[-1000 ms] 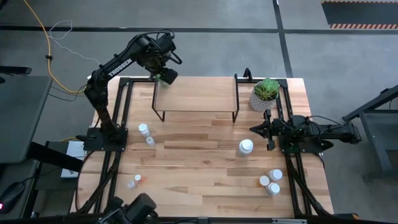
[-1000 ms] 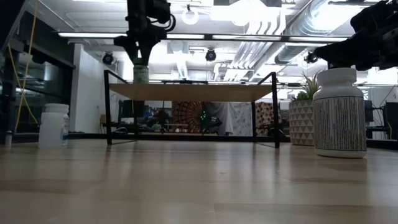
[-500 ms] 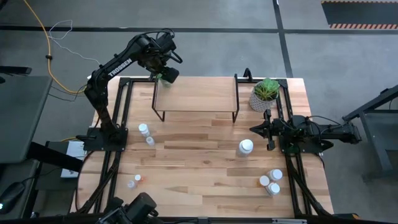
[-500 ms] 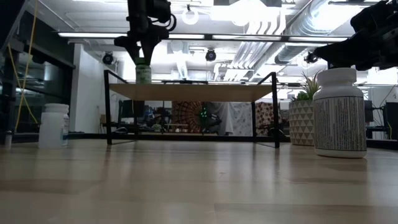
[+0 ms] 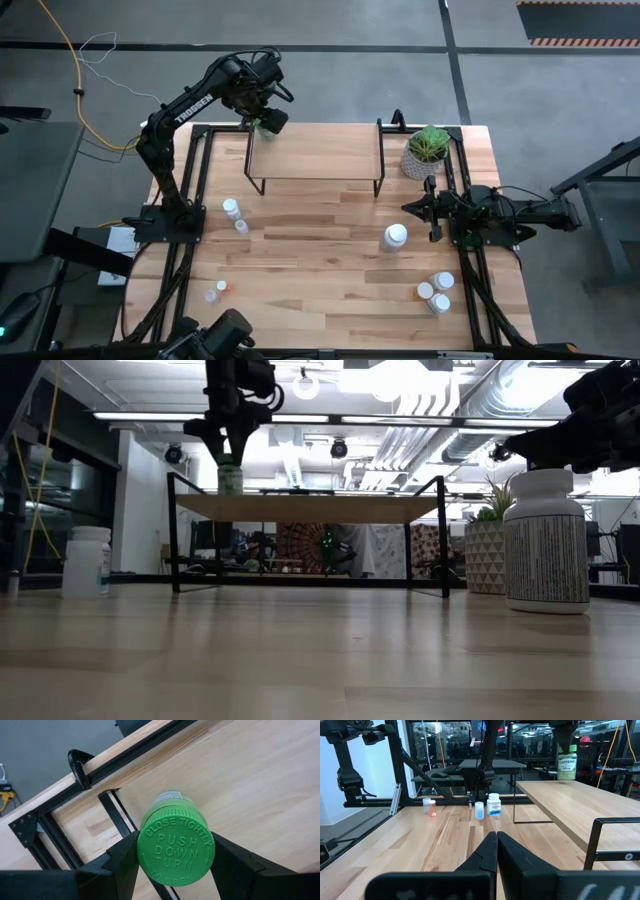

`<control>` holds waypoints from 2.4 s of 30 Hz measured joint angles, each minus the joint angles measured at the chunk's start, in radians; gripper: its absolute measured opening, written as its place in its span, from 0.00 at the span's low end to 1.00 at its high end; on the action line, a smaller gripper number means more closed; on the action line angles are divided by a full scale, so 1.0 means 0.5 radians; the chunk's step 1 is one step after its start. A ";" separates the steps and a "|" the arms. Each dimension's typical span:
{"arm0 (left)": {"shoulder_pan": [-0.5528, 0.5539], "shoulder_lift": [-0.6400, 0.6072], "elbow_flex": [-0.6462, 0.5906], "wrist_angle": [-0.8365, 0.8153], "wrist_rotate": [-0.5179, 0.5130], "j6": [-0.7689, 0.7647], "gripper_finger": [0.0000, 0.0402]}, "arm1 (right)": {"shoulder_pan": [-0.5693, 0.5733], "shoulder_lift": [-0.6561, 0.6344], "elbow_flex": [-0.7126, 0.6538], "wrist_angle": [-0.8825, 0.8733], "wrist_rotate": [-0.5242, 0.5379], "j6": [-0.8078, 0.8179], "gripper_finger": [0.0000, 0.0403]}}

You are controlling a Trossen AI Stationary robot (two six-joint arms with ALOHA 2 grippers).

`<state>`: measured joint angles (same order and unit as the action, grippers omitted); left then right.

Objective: Pick and place medicine bottles onto shelf by color
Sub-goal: Put the green bottle on the shelf, then put the white and red bottle on the shelf

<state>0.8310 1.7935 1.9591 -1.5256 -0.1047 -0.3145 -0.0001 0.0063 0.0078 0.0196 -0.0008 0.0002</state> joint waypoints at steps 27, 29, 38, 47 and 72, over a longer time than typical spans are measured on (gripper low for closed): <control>-0.004 0.098 0.008 -0.015 -0.016 0.008 0.50 | 0.000 -0.001 0.001 0.000 0.001 0.000 0.00; -0.004 0.107 0.009 0.000 -0.024 0.021 0.50 | 0.000 -0.001 0.001 -0.001 0.001 0.000 0.00; -0.003 0.114 0.038 0.020 -0.008 0.074 0.51 | 0.000 0.000 0.001 0.000 0.001 0.000 0.00; -0.032 0.123 0.092 0.021 -0.009 0.114 0.62 | 0.000 -0.001 0.000 0.000 0.001 0.000 0.00; -0.074 0.078 0.688 0.104 0.082 0.117 0.73 | 0.000 -0.001 0.001 0.000 0.001 0.000 0.00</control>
<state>0.7942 1.8326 2.3030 -1.4738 -0.0637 -0.2560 -0.0002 0.0059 0.0082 0.0196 -0.0006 0.0002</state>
